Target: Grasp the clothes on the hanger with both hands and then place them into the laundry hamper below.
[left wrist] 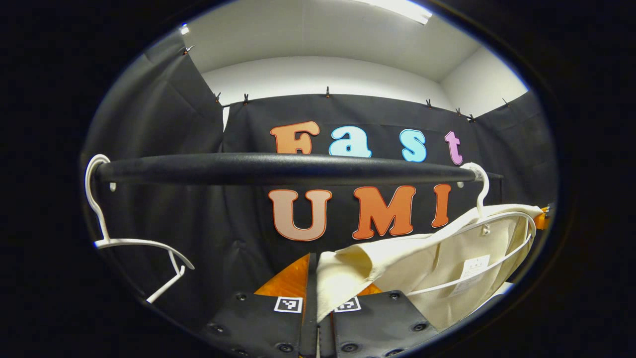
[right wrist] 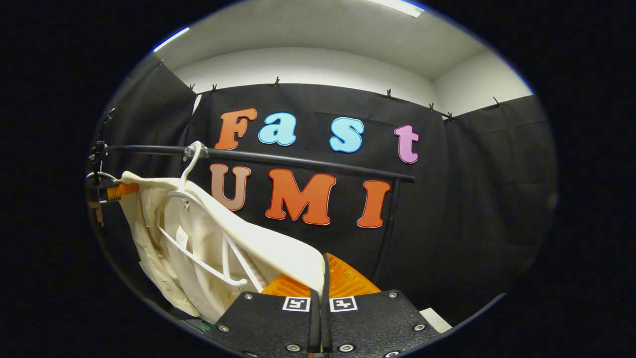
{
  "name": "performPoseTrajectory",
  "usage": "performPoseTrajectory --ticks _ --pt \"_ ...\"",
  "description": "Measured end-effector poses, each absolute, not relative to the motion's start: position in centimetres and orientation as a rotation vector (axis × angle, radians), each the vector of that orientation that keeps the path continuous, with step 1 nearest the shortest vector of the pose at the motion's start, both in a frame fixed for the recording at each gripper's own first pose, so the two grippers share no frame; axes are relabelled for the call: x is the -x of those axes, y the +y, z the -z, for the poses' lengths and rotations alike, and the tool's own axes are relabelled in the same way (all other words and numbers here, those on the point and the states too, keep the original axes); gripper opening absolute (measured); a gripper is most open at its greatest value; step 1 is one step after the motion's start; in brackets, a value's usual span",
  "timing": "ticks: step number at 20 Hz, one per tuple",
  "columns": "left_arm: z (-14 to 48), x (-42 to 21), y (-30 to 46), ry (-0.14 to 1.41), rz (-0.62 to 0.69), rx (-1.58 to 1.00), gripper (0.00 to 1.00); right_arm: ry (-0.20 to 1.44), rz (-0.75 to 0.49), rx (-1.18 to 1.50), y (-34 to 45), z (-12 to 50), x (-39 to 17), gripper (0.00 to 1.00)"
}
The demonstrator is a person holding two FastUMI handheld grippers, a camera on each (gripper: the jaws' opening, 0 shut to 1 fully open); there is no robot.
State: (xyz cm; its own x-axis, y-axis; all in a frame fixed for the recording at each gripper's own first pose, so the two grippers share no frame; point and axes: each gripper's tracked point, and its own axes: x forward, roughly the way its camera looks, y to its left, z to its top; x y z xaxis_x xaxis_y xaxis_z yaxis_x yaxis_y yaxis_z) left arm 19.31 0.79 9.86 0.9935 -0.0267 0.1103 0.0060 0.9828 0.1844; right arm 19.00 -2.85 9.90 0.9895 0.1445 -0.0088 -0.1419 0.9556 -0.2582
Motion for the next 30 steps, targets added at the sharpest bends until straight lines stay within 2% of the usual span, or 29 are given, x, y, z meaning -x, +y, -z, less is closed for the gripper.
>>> performPoseTrajectory --ticks 7,12,22,26,30 --pt "-9.2 -19.7 1.8 -0.082 0.007 -0.141 0.09 0.019 -0.25 0.141 -1.4 -7.0 -20.1 0.0" --pt "-10.9 -20.3 2.5 -0.106 -0.022 -0.177 0.1 0.029 -0.325 0.13 -0.7 -7.0 -21.3 0.0" --pt "-12.4 -20.7 5.8 -0.156 -0.164 -0.234 0.1 0.084 -0.458 0.133 2.2 -7.1 -25.4 0.0" --pt "-10.8 -21.7 6.5 -0.119 -0.166 -0.227 0.1 0.089 -0.503 0.021 2.6 -6.3 -27.4 0.0" --pt "-8.3 -22.1 7.4 -0.083 -0.204 -0.251 0.1 0.141 -0.537 -0.014 3.5 -2.7 -28.8 0.0"
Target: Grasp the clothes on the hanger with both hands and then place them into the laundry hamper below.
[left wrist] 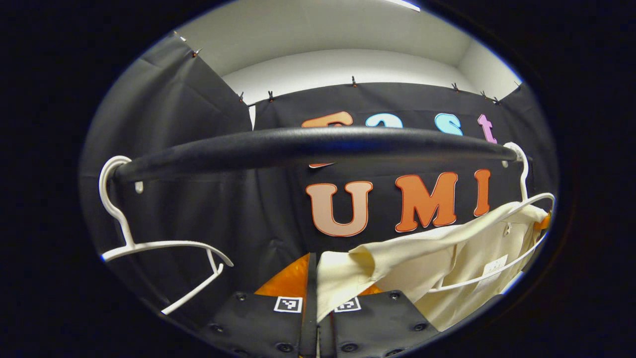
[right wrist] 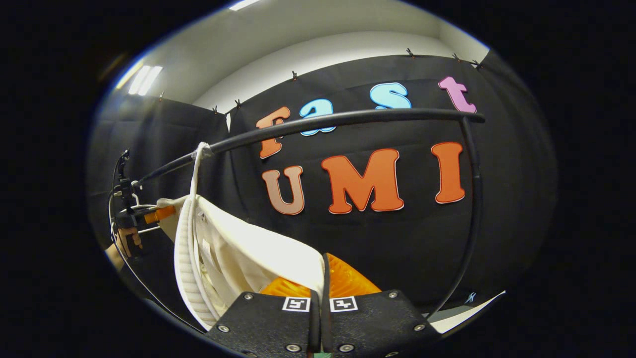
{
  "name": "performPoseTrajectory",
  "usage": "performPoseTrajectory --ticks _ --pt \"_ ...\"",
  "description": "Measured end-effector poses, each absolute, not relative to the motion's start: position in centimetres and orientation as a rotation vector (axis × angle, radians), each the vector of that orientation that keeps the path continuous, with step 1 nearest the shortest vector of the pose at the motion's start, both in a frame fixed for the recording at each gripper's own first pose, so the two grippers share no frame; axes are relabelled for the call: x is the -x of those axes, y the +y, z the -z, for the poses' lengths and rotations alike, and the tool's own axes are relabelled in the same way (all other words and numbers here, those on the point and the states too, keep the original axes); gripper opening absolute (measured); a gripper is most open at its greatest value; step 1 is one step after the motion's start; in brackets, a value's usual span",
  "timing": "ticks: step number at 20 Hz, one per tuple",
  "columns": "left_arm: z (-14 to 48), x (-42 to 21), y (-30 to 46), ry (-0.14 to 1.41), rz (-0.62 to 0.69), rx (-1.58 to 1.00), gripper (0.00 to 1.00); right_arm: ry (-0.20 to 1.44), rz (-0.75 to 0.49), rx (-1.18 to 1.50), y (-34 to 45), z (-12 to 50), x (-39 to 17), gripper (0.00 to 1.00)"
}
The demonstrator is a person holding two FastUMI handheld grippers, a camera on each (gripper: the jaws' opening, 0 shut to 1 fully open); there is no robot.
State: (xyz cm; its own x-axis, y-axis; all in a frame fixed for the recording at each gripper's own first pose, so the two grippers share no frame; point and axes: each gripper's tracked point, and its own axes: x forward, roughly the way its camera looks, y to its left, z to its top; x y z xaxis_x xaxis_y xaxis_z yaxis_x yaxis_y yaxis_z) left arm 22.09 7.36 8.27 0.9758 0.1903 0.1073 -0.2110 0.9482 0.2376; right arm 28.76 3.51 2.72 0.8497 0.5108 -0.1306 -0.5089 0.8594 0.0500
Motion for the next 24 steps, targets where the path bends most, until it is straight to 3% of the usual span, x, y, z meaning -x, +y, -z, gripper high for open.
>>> performPoseTrajectory --ticks 3,12,18,24 --pt "-6.6 -22.3 7.3 -0.077 -0.222 -0.283 0.1 0.155 -0.542 -0.133 3.9 -0.9 -29.3 0.0" --pt "0.2 -23.4 8.4 0.035 -0.232 -0.202 0.09 0.185 -0.446 -0.147 4.4 5.6 -27.3 0.01" --pt "4.9 -22.3 12.8 0.123 -0.303 -0.134 0.09 0.219 -0.405 -0.14 6.6 9.3 -26.3 0.01" --pt "9.8 -21.4 12.2 0.179 -0.263 -0.11 0.1 0.275 -0.334 -0.202 5.8 14.0 -25.2 0.01"
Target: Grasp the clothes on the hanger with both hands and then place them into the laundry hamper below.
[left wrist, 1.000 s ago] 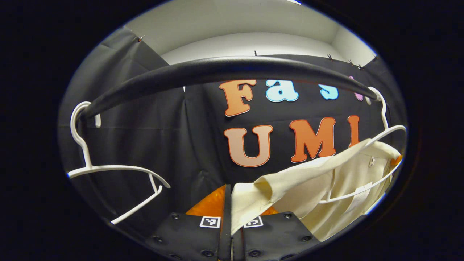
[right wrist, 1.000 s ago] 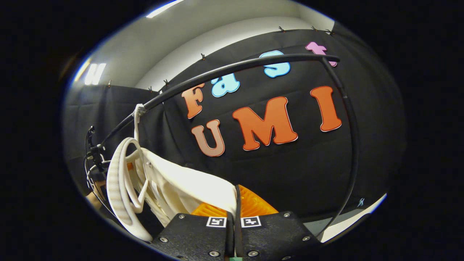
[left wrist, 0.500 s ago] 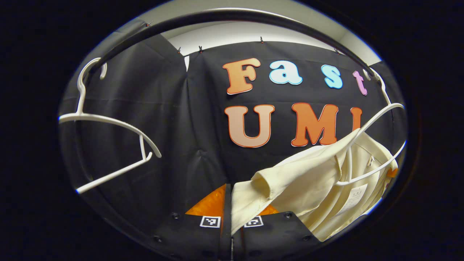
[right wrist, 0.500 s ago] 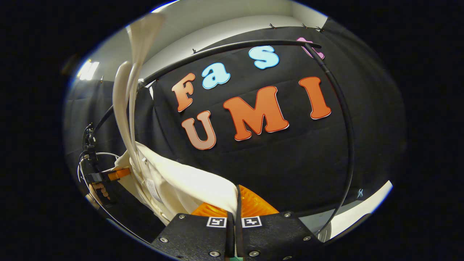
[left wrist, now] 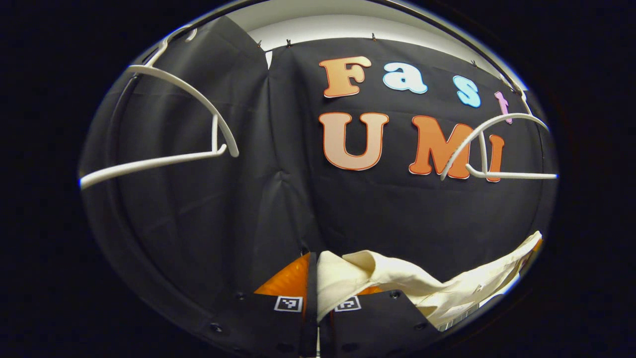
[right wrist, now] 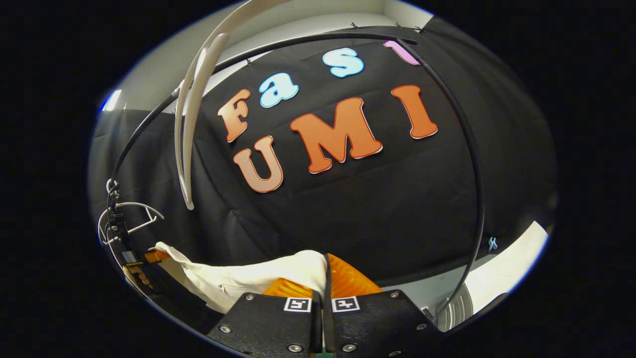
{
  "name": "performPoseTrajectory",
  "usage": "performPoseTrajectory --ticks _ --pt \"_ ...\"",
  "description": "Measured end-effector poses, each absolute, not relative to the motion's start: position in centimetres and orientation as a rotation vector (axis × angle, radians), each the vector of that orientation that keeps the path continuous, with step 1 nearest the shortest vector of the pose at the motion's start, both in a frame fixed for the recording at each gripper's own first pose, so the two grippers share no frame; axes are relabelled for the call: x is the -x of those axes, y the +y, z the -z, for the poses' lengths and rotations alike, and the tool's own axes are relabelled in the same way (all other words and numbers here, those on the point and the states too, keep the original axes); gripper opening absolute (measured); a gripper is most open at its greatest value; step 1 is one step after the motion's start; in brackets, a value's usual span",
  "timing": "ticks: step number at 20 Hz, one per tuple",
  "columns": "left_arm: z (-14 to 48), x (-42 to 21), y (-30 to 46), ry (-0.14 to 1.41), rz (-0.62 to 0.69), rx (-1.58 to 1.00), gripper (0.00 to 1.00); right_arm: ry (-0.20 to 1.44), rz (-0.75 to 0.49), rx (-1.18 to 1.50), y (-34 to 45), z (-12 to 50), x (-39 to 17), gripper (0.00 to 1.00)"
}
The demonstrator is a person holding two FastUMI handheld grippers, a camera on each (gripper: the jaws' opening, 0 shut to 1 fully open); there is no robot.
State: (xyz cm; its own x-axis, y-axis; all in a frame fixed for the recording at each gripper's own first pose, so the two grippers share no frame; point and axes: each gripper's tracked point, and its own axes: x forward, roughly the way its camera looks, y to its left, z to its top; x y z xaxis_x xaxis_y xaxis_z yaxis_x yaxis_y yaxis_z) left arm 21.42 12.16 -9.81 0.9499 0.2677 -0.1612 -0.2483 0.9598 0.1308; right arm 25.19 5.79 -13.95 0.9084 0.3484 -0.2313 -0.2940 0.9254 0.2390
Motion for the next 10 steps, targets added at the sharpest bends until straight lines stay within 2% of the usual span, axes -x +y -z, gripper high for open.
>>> performPoseTrajectory --ticks 10 --pt "15.0 -20.9 5.0 0.262 -0.129 0.012 0.1 0.339 -0.321 -0.354 9.7 19.4 -23.6 0.01"
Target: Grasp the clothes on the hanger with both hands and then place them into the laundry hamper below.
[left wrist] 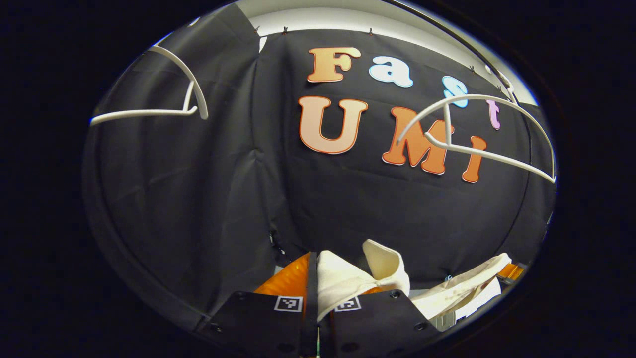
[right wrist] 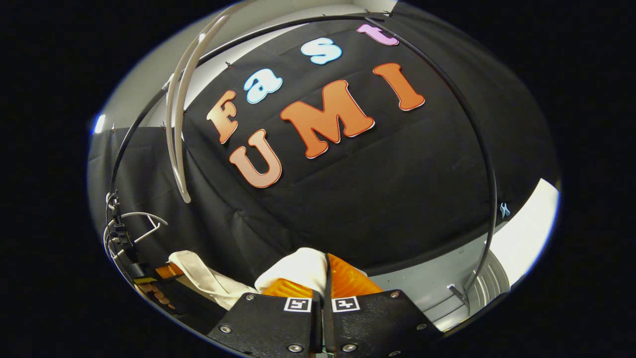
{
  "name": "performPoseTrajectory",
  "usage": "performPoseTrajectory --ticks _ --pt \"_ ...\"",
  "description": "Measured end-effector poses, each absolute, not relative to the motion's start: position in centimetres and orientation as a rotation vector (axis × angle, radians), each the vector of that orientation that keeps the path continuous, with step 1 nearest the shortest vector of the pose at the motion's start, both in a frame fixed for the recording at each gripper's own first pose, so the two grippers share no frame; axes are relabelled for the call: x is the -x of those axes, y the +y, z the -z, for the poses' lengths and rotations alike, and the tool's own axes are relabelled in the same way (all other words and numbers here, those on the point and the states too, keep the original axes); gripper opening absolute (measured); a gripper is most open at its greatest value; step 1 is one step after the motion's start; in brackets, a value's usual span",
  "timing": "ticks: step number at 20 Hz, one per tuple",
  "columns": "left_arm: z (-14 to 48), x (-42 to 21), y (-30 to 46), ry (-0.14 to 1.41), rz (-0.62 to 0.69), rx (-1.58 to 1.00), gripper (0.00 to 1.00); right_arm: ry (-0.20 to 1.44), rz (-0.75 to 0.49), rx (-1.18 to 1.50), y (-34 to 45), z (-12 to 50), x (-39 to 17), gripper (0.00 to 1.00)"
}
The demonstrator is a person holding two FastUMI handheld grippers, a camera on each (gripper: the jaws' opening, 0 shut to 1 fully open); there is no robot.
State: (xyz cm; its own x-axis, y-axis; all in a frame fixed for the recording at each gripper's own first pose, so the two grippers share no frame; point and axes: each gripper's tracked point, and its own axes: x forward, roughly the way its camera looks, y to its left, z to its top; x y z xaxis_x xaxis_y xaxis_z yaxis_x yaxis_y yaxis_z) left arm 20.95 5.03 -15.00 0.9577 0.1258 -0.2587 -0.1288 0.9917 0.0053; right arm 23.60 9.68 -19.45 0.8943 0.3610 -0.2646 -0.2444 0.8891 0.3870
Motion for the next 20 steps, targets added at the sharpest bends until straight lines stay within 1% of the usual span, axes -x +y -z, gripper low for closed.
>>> performPoseTrajectory --ticks 4,10,14,20 --pt "17.4 -21.3 2.3 0.305 -0.101 0.03 0.1 0.354 -0.324 -0.316 12.1 21.1 -22.8 0.01" --pt "23.4 -19.7 -0.3 0.414 -0.074 0.036 0.1 0.422 -0.332 -0.291 15.2 25.3 -21.9 0.01" --pt "26.7 -19.5 -1.2 0.474 -0.068 0.009 0.1 0.469 -0.315 -0.237 15.5 28.6 -21.0 0.01" --pt "32.4 -18.7 -1.2 0.578 -0.076 -0.016 0.1 0.566 -0.251 -0.174 14.1 34.8 -20.4 0.01"
